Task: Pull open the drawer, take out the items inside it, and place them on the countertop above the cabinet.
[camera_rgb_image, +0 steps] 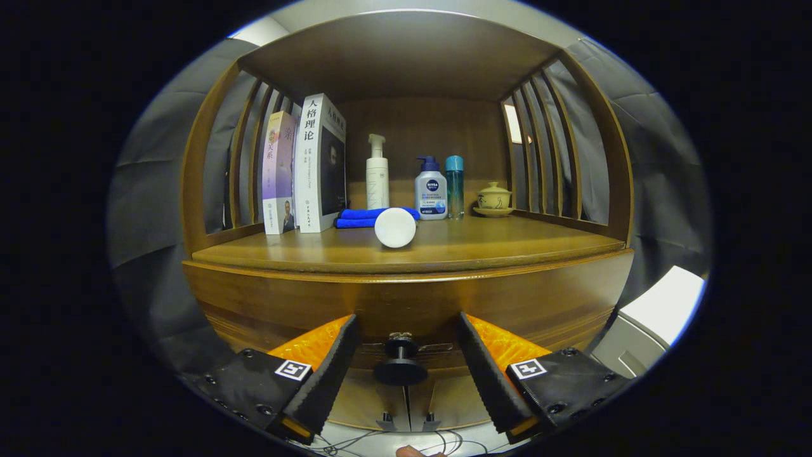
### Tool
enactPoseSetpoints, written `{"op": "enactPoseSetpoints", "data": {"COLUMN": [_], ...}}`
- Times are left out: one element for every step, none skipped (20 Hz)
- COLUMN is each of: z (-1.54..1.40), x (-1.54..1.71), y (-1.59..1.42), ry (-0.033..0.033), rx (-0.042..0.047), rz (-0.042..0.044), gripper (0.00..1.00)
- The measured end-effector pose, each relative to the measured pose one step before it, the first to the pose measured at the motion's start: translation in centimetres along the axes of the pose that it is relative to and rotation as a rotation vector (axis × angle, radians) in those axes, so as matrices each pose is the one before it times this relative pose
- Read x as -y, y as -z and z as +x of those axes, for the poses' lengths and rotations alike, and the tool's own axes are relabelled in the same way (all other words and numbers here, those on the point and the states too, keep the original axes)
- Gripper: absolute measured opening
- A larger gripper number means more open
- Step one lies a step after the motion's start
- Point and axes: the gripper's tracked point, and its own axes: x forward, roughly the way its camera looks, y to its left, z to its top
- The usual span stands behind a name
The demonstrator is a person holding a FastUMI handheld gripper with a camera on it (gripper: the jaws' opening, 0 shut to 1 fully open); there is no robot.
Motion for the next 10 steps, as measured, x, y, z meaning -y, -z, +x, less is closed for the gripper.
{"op": "enactPoseSetpoints", "data": {"z": [-0.149,0.043,0.017,0.129,-0.112,-0.128,0.054,-0.124,-0.215,-0.384], "x": [-0.002,-0.047,-0.090,0.031,0.067,0.125,0.131,0.215,0.514,0.671], "y": [-0.061,0.177,-0.103,-0.051,0.149,0.020,0.013,-0.393,-0.643,-0.950], "ry": [0.00327,-0.00077,-0.00052,-0.00115,0.00090,0.00213,-0.00070,0.00259,0.00905,0.01300], "rx": [0.00688,-0.00483,0.00384,-0.00061,-0.01024,-0.01346,-0.01383,0.00636,0.02431,0.02517], "rz": [0.00382,-0.00358,-0.00359,-0.00553,-0.00582,-0.01017,-0.00988,-0.00864,-0.01463,-0.01132], "gripper": [0.98,0.98,0.98,0.98,0.98,0.98,0.98,0.97,0.97,0.97]}}
